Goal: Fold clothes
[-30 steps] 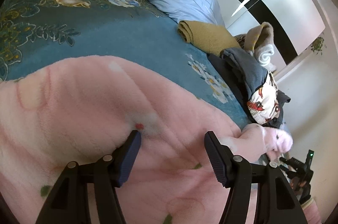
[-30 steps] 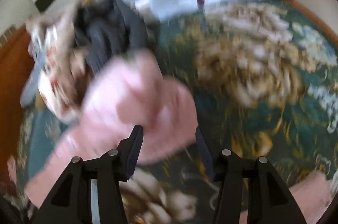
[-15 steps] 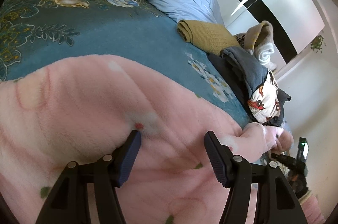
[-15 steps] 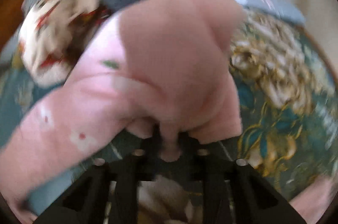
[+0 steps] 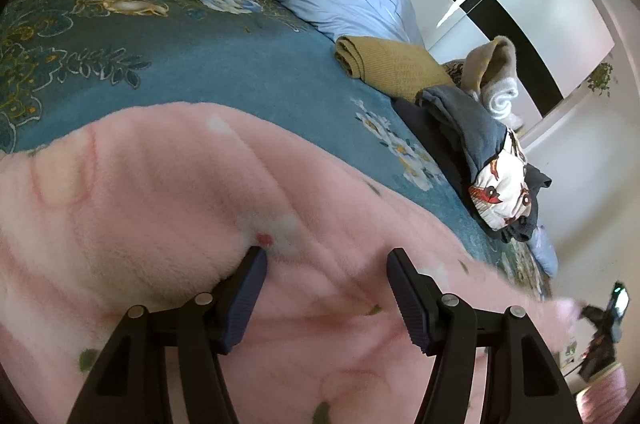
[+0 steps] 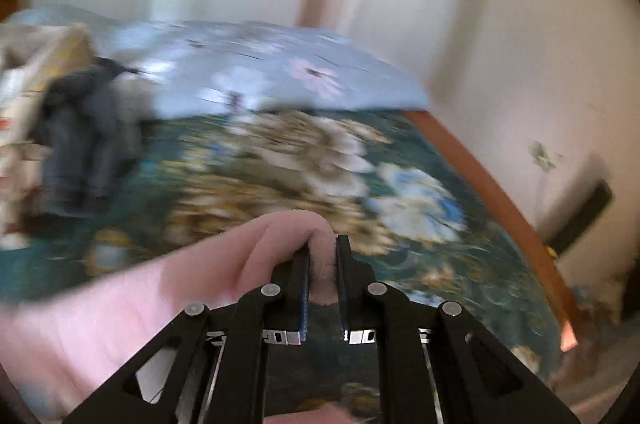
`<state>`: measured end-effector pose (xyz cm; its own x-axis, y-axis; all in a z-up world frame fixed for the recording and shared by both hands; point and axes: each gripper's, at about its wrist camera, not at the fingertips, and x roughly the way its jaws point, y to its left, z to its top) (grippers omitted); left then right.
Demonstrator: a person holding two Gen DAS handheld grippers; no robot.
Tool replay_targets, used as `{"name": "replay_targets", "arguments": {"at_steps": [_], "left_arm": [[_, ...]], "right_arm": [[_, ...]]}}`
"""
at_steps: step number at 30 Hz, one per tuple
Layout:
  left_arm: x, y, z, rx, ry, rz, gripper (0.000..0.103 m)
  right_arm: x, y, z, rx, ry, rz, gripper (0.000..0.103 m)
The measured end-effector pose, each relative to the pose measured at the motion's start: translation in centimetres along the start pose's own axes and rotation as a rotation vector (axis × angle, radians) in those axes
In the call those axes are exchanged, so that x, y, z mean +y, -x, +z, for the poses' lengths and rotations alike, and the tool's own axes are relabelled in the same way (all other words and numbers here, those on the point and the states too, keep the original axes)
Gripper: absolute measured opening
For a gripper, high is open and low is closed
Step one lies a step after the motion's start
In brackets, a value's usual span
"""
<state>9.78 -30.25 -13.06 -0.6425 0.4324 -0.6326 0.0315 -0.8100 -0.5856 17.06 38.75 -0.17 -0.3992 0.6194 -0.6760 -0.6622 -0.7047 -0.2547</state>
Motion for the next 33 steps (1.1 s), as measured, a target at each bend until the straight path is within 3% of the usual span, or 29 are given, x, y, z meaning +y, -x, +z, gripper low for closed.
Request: {"name": "replay_targets", "arguments": {"at_steps": [3,6,9,10,12,14,16,20,26,29,31,33], "left_arm": [[0.2,0.1,-0.1,0.001,0.006,-0.008,0.067],[0.3,0.2,-0.1,0.002,0.01,-0.015,0.067],[0.4,0.3,0.0,0.005,0.012,-0.016,0.067],[0.4,0.3,0.0,0.005,0.014,-0.017,0.067],[0.4,0.5,0.1,0.004,0.024,-0.027,0.067],[0.7,1.0,0.3,-0.012,0.042,-0.05,0.067],[1.0,1.7,0.5,-0.035,0.063,-0.077,0.067],[2.8,3.4,0.9,-0.083,0.137,-0.125,0.067],[6.1,6.4,1.3,-0.166,0.219,-0.113,0.067],[7.7,8.0,1.5,-0.208,0.26,-0.107,0.067],[8.8,9.0,1.7,-0.235,0.287,-0.103,0.068],[9.9,10.0,1.9,-0.263,0.315,-0.099,0.068]], "right_arm": [[-1.3,-3.3,-1.7,0.091,-0.103,0.03,0.013],[-0.5,-4.3,-3.4,0.129,-0.107,0.047,0.014],[-0.5,-3.9,-3.8,0.125,-0.124,0.059,0.023],[-0.8,-3.4,-3.8,0.121,-0.147,0.07,0.033],[-1.6,-2.1,-3.5,0.097,-0.213,0.09,0.045],[-1.6,-0.7,-3.1,0.062,-0.25,0.121,0.045],[0.6,0.4,-2.5,0.054,-0.222,0.228,0.045],[11.2,3.8,-2.2,0.094,-0.026,0.551,0.045],[31.9,8.5,-5.5,0.27,0.343,0.905,0.045],[40.2,11.1,-7.9,0.322,0.494,0.996,0.047],[44.2,12.4,-9.5,0.318,0.596,1.005,0.054],[46.9,12.9,-10.6,0.315,0.666,0.995,0.054]]}}
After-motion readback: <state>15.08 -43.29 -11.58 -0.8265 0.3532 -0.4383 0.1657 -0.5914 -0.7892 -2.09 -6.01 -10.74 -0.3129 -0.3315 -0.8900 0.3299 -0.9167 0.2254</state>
